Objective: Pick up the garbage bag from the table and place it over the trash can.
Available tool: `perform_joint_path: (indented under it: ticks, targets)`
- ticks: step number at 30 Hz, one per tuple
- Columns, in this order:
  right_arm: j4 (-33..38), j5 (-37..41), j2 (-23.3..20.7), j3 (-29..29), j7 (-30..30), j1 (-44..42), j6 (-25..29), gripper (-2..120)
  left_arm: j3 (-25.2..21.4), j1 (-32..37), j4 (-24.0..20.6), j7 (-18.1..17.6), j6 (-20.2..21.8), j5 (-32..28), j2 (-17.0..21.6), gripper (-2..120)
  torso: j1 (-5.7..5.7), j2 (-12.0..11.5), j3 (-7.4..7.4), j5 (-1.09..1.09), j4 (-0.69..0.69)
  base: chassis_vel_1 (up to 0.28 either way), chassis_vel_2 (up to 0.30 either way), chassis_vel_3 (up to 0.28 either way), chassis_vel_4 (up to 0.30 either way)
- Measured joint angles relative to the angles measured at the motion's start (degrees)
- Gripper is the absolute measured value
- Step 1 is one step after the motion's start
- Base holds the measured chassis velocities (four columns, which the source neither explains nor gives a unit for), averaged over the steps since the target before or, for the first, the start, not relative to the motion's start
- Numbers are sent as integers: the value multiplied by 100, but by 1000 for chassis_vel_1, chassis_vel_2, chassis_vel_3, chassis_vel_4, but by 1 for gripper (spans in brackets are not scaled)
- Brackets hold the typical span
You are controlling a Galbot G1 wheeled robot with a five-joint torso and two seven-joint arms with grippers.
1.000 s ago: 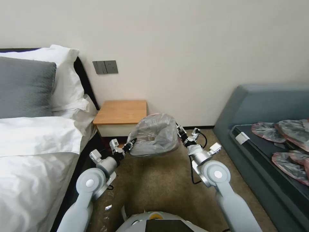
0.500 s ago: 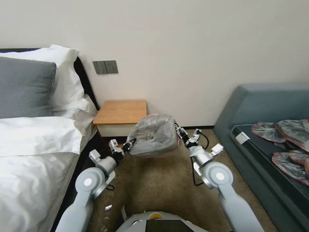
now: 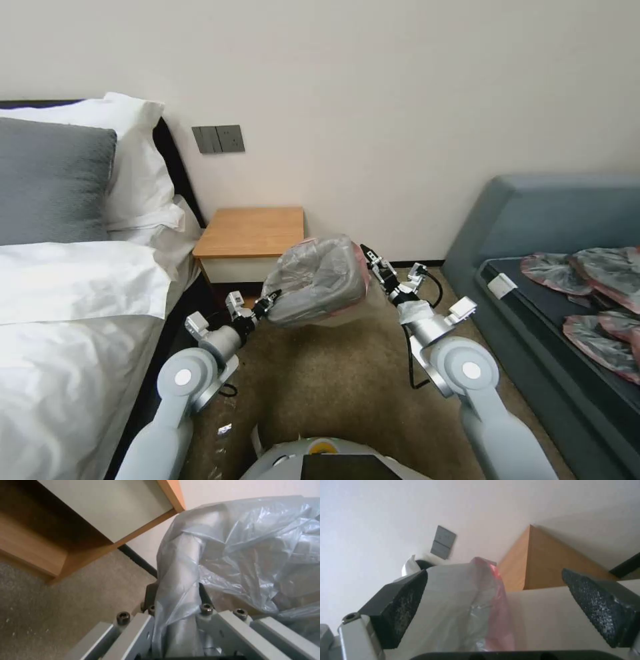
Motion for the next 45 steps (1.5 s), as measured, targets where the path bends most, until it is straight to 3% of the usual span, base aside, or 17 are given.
perform_joint_path:
  ticks: [6, 10, 14, 17, 18, 21, 22, 26, 27, 30, 31, 35, 36, 39, 45]
  targets:
    - [208, -20, -26, 44, 74, -67, 0, 100, 23, 10, -10, 35, -3, 236, 16, 3, 0, 0, 0, 0, 0, 0, 0, 0, 0]
    - [524, -185, -216, 93, 196, -31, 1, 100, 126, 39, 6, 251, -84, 901, 64, 3, 0, 0, 0, 0, 0, 0, 0, 0, 0]
    - [722, -439, -649, 81, 203, 188, -60, 100, 239, 49, 2, 395, -124, 1427, 107, 3, 0, 0, 0, -1, -1, 0, 0, 0, 0]
    - [743, -767, -1131, -113, 70, 544, -269, 100, 385, 48, 30, 605, -219, 2305, 140, 3, 0, 0, 0, 1, 0, 0, 0, 0, 0]
    - [743, -767, -1131, -113, 70, 544, -269, 100, 385, 48, 30, 605, -219, 2305, 140, 3, 0, 0, 0, 1, 0, 0, 0, 0, 0]
    - [728, -892, -1733, -490, 26, 1074, -578, 100, 601, 2, 96, 846, -377, 3290, 187, 3, 0, 0, 0, -1, 0, 0, 0, 0, 0]
    - [728, -892, -1733, -490, 26, 1074, -578, 100, 601, 2, 96, 846, -377, 3290, 187, 3, 0, 0, 0, -1, 0, 0, 0, 0, 0]
    - [651, -644, -2482, -1492, 7, 2124, -934, 88, 753, -8, 109, 1223, -556, 4275, 249, 3, 0, 0, 0, -1, 1, 0, 0, 0, 0]
    - [651, -644, -2482, -1492, 7, 2124, -934, 88, 753, -8, 109, 1223, -556, 4275, 249, 3, 0, 0, 0, -1, 1, 0, 0, 0, 0]
    - [525, -505, -2720, -2558, 72, 3153, -1120, 75, 818, -16, 109, 1365, -611, 4720, 267, 3, 0, 0, 0, 0, 1, 0, 0, 0, 0]
    - [525, -505, -2720, -2558, 72, 3153, -1120, 75, 818, -16, 109, 1365, -611, 4720, 267, 3, 0, 0, 0, 0, 1, 0, 0, 0, 0]
    - [269, -709, -2750, -3900, 146, 4156, -1331, 55, 828, -17, 39, 1485, -587, 5039, 291, 3, 0, 0, 0, 0, 0, 0, 0, 0, 0]
    - [269, -709, -2750, -3900, 146, 4156, -1331, 55, 828, -17, 39, 1485, -587, 5039, 291, 3, 0, 0, 0, 0, 0, 0, 0, 0, 0]
    - [155, -424, -2640, -4560, 556, 4647, -1369, 41, 810, 10, -49, 1510, -519, 5125, 305, 3, 0, 0, 0, -1, 0, 0, 0, 0, 0]
    - [-177, 73, -2353, -4906, 1320, 5030, -1379, 23, 757, 56, -178, 1514, -503, 5134, 302, 3, 0, 0, 0, 0, 0, 0, 0, 0, 0]
